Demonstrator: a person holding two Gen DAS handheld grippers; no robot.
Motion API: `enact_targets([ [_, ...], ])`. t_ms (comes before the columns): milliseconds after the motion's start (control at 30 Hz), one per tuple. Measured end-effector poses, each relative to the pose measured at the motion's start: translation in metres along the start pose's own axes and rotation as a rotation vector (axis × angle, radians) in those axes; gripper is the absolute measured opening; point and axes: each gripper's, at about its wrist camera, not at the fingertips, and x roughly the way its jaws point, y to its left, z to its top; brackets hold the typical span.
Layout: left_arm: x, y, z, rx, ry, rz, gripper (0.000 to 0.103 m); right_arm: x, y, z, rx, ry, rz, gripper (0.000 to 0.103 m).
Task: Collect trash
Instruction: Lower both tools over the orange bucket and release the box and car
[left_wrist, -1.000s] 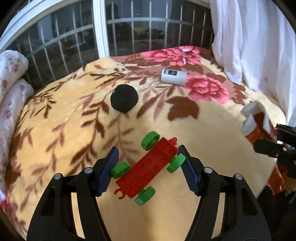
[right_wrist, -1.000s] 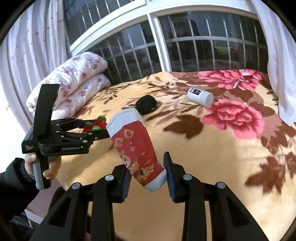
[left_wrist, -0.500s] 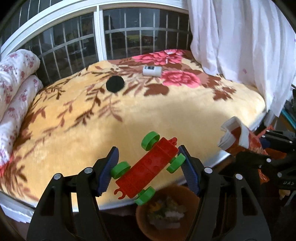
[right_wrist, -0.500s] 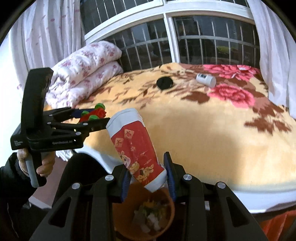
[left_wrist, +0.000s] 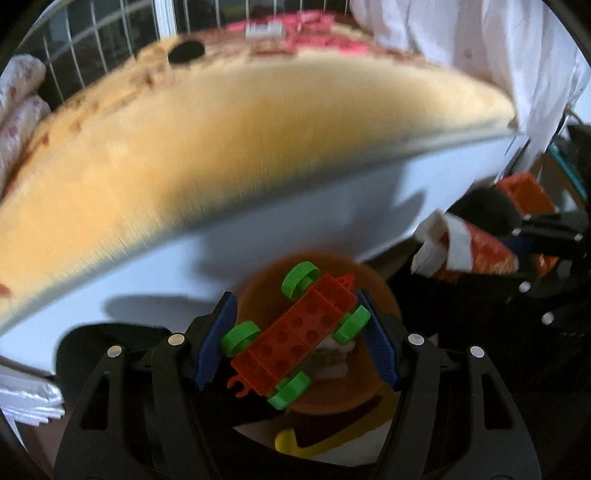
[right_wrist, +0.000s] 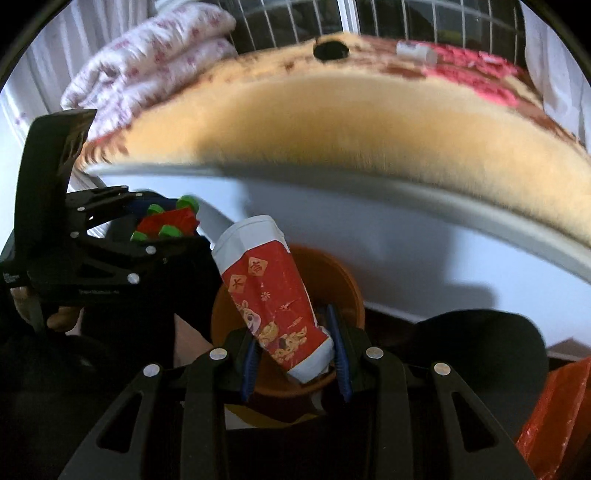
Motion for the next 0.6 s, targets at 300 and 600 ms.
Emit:
enact_targets([
  [300, 0.063, 0.006, -0.008, 0.002, 0.162, -0.015, 0.064, 0.061, -0.008, 0.003, 0.000, 0.119, 0.003, 0.034],
  [600, 0.110, 0.009, -0.021, 0.053, 0.303, 0.064, 0.083, 0.094, -0.027, 0.004, 0.054, 0.187, 0.001, 0.056],
])
